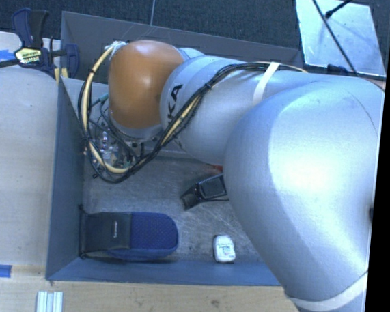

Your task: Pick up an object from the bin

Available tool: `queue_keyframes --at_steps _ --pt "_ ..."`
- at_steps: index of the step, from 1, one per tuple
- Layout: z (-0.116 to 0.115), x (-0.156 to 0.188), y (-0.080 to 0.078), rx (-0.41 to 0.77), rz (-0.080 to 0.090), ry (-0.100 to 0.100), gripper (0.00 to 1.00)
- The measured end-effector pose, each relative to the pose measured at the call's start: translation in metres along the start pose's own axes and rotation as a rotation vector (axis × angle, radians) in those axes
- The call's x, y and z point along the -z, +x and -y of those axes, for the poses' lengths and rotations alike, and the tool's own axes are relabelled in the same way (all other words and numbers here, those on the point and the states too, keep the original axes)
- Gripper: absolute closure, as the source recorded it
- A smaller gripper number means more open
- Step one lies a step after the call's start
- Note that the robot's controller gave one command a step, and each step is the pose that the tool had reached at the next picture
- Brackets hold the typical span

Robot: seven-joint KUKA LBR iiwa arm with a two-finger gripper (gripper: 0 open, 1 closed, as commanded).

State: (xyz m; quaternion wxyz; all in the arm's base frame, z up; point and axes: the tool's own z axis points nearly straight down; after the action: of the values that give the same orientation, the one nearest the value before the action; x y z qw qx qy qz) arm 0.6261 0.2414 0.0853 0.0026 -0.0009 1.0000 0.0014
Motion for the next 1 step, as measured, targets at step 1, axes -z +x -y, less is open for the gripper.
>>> queue_keyframes --at_steps 1 --pt "0.0017 0.1143 0.0003 -0.005 0.007 -0.001 1.00"
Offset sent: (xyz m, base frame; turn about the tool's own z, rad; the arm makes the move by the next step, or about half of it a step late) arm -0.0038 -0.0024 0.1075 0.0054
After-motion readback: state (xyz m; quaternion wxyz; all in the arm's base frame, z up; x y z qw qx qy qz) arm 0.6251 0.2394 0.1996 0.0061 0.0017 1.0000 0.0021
